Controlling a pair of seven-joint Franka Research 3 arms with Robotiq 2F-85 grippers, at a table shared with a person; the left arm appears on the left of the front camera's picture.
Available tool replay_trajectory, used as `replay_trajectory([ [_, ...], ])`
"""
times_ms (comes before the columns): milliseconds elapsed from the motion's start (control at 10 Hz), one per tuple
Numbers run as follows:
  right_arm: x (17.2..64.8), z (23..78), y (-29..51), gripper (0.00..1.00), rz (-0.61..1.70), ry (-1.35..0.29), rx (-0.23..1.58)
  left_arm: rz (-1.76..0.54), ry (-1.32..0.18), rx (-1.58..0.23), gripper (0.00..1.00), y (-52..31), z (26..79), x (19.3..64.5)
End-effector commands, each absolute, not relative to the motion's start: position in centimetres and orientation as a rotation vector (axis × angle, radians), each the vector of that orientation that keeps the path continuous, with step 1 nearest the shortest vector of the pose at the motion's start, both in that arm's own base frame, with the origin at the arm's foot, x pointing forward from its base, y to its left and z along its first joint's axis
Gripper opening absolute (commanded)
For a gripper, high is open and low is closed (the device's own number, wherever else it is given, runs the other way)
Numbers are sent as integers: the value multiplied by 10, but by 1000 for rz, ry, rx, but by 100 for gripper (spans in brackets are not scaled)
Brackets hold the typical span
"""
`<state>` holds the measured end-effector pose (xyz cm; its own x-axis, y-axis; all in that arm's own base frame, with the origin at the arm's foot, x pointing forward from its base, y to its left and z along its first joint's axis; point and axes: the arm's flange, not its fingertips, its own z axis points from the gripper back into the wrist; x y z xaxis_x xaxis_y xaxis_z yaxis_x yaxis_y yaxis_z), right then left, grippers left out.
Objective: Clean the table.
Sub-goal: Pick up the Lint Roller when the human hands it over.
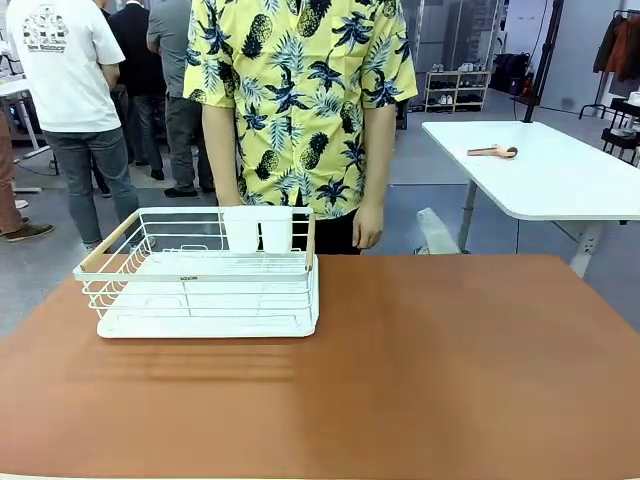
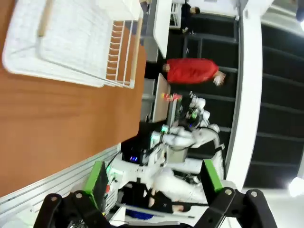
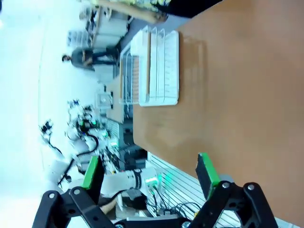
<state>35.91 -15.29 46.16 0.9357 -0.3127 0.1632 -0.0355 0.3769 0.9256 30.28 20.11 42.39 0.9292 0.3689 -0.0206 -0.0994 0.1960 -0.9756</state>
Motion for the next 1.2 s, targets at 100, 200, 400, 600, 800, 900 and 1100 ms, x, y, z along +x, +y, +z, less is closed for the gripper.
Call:
replay_trajectory([
  [100,346,430,-188,100,-255,-403,1259,426,-251,-1386,100,236,388,285],
  [200,346,416,-191,100,-263,-386,1269,458,-261,-1387,100,238,383,286],
  [400,340,428,-195,100,-287,-376,1234,412,-254,-1355,100,229,393,294],
  [600,340,428,-195,100,-287,-376,1234,477,-239,-1366,100,240,379,281],
  [800,340,428,-195,100,-287,-376,1234,477,-239,-1366,100,240,379,281],
  [900,340,428,-195,100,-287,-376,1234,477,-239,-1366,100,240,379,281],
  [1100,340,428,-195,100,-287,-376,1234,477,-239,-1366,100,240,379,281],
])
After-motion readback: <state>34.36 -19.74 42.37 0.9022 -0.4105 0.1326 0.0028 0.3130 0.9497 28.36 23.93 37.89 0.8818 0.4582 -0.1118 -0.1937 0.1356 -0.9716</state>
